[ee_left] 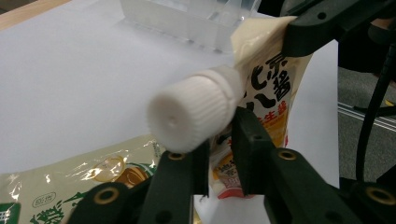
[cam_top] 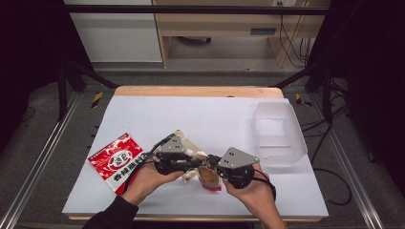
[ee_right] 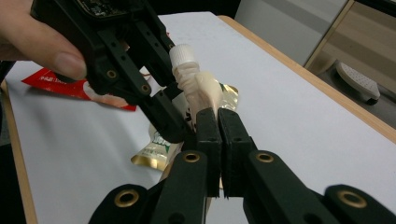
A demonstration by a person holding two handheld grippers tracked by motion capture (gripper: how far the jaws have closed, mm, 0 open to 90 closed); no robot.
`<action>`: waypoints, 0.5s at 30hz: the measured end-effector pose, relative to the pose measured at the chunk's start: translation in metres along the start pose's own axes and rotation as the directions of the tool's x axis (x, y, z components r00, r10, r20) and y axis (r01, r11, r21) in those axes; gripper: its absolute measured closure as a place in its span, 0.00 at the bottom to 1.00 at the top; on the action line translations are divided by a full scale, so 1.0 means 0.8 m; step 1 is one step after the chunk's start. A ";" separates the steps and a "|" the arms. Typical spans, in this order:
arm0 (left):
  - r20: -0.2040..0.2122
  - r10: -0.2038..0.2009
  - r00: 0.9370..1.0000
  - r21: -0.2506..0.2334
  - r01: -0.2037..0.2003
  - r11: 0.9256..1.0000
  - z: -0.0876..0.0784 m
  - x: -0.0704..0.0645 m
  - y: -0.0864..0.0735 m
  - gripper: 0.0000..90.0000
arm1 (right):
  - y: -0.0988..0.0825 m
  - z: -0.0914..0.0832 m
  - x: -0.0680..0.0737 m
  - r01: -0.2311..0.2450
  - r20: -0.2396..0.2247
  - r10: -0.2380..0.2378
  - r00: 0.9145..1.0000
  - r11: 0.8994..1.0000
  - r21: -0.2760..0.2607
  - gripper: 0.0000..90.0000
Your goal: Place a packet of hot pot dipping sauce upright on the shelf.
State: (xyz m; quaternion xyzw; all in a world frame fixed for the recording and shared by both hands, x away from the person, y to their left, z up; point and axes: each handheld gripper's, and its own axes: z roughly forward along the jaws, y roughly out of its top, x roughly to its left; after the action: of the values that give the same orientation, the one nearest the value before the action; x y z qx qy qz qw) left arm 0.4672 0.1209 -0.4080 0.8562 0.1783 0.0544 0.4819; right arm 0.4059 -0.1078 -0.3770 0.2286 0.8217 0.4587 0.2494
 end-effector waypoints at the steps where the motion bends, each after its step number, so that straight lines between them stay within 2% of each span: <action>1: 0.012 0.010 1.000 0.001 -0.010 1.000 0.000 -0.002 0.000 0.92 | -0.001 -0.003 0.001 0.005 0.004 -0.005 1.000 1.000 0.010 0.98; 4: 0.019 0.016 1.000 -0.001 -0.016 1.000 0.000 -0.006 0.000 0.98 | -0.005 -0.007 0.000 0.005 0.005 -0.005 1.000 1.000 0.015 0.97; 9: 0.010 0.064 0.998 0.002 -0.064 0.998 -0.001 -0.016 0.002 1.00 | -0.014 -0.017 -0.002 -0.003 0.000 0.003 1.000 1.000 0.023 0.89; 10: 0.013 0.073 0.997 0.006 -0.073 0.997 -0.003 -0.017 0.002 1.00 | -0.013 -0.020 -0.001 0.000 0.005 0.000 1.000 1.000 0.028 0.83; 11: 0.013 0.073 0.997 0.006 -0.073 0.997 -0.003 -0.017 0.002 1.00 | -0.013 -0.020 -0.001 0.000 0.005 0.000 1.000 1.000 0.028 0.83; 12: 0.013 0.074 0.997 0.006 -0.074 0.997 -0.003 -0.017 0.002 1.00 | -0.012 -0.024 -0.001 0.002 0.006 -0.002 1.000 1.000 0.029 0.74; 15: 0.011 0.087 0.996 0.010 -0.087 0.996 -0.004 -0.018 0.003 1.00 | -0.012 -0.026 -0.004 0.005 0.005 -0.006 1.000 0.999 0.051 0.62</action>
State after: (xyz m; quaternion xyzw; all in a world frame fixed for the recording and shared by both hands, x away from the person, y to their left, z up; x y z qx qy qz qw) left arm 0.4533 0.1175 -0.4033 0.8659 0.1388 0.0700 0.4754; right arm 0.3940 -0.1275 -0.3748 0.2340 0.8331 0.4361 0.2469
